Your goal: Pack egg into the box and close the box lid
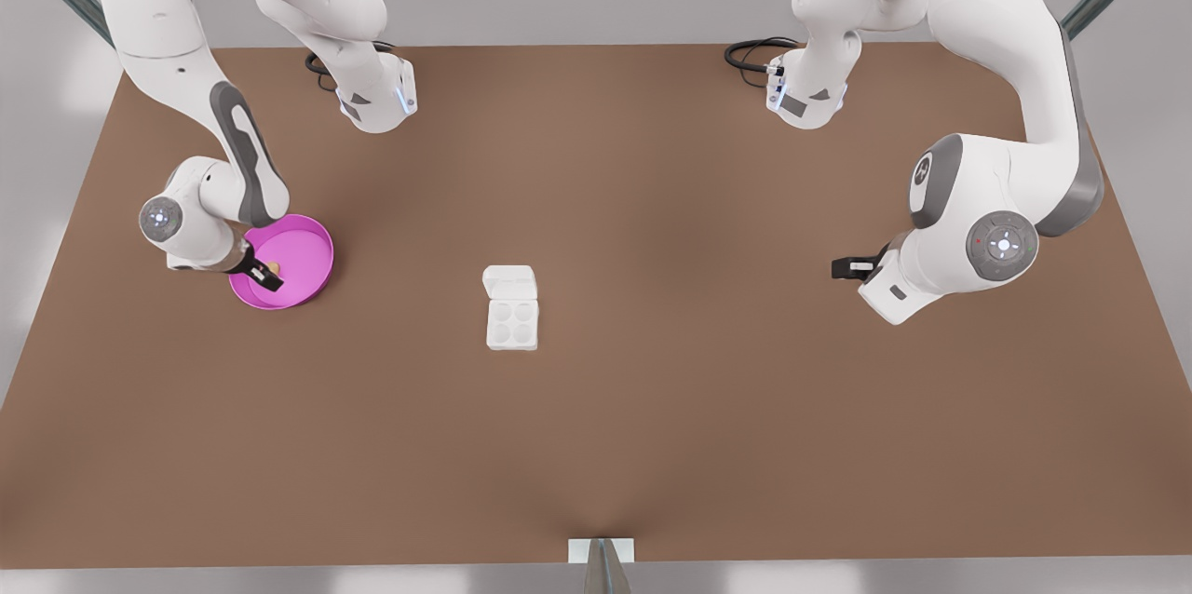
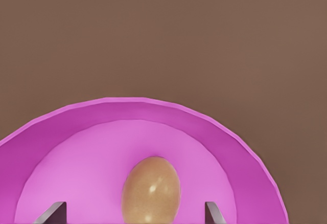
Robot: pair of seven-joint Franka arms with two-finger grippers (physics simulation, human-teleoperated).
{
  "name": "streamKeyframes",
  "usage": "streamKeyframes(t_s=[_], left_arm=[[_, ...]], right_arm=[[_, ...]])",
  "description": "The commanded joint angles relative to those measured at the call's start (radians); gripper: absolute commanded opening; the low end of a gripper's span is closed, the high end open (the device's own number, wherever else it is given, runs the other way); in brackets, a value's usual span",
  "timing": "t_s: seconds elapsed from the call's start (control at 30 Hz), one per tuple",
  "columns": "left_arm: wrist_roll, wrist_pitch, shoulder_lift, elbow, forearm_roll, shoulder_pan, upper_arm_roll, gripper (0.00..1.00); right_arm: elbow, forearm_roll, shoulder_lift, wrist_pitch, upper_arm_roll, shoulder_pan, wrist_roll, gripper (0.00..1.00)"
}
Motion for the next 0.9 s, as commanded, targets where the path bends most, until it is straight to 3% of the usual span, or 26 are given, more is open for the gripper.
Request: streamKeyframes(t_s=[0.0, 0.4, 0.53, 0.67, 0.87], left_arm=[[-0.002, -0.001, -0.001, 0.0, 0.001, 0.0, 0.0, 1.0], [-0.002, -0.001, -0.001, 0.0, 0.001, -0.001, -0.001, 1.0], [-0.003, -0.001, -0.001, 0.0, 0.001, -0.003, -0.002, 1.0], [-0.003, -0.001, -0.001, 0.0, 0.001, 0.0, -0.002, 1.0], [-0.003, -0.001, -0.001, 0.0, 0.002, -0.001, -0.002, 1.0]], right_arm=[[0.001, 0.001, 0.01, 0.029, 0.0, -0.003, 0.02, 1.0], [0.002, 0.0, 0.065, 0.052, 0.002, -0.023, 0.017, 1.0], [0.002, 0.001, 0.076, 0.062, 0.003, -0.028, 0.005, 0.94], [0.008, 0.001, 0.088, 0.06, 0.005, -0.028, 0.005, 0.82], [0.013, 0.001, 0.077, 0.051, 0.009, -0.04, -0.018, 0.82]])
